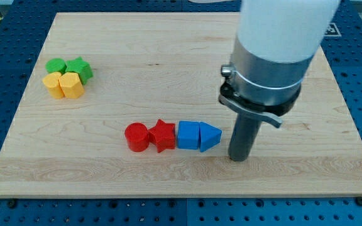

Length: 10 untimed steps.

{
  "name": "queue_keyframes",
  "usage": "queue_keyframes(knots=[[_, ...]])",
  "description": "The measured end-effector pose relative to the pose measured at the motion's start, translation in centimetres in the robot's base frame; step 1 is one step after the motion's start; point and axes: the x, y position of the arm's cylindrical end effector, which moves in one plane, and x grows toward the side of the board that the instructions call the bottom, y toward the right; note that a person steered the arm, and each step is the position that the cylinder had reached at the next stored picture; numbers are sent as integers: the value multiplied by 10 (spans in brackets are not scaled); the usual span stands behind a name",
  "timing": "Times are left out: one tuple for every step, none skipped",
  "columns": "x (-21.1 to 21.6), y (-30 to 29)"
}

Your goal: Move your arm towards the center

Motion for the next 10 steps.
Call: queue_keyframes(knots=[[-1,37],[-20,61],[-48,62],[-48,61],[-48,58],[-48,55],[-48,46],[-48,37],[-48,32],[-50,29]])
